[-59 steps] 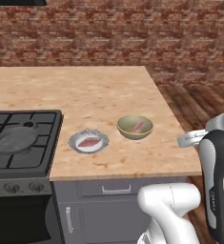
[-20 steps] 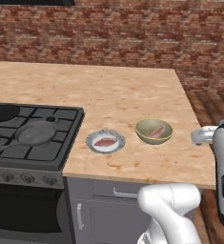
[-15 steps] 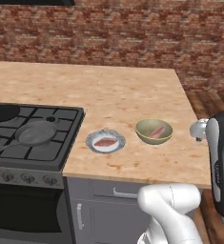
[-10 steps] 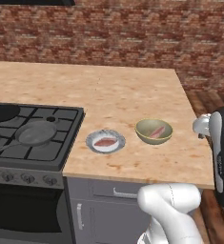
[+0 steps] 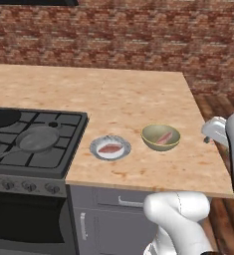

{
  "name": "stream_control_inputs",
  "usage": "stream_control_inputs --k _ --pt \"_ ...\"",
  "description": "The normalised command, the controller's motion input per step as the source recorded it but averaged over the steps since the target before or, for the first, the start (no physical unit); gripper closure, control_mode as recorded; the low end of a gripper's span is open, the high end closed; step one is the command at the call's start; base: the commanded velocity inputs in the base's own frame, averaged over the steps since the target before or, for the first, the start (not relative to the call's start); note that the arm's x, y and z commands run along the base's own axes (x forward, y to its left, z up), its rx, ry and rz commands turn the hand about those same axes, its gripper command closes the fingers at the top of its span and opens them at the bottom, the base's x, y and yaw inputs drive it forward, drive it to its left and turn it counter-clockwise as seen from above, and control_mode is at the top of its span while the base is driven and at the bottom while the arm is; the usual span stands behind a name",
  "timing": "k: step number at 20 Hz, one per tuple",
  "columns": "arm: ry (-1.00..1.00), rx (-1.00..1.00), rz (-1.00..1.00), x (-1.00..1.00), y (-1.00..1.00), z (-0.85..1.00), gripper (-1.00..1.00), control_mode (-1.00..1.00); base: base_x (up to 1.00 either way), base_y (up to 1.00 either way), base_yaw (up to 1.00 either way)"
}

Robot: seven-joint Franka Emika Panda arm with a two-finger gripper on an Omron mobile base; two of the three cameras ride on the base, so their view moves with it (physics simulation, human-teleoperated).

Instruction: Place one of the steaks on the plate and the other in the bowl. Then place the bowl in the fridge.

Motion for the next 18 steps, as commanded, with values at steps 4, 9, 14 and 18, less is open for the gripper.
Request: stream_control_inputs --k 4,9,14,18 --pt "0.00 0.07 0.00 0.61 0.02 -0.12 -1.00 -1.00 0.00 0.00 0.00" --pt "0.06 0.05 -0.03 0.45 0.00 -0.22 -1.00 -1.00 0.00 0.00 0.00" --pt "0.06 0.02 -0.05 0.30 0.00 -0.25 -1.00 -1.00 0.00 0.00 0.00" --pt "0.06 0.00 -0.04 0.32 0.00 -0.24 -1.00 -1.00 0.00 0.00 0.00"
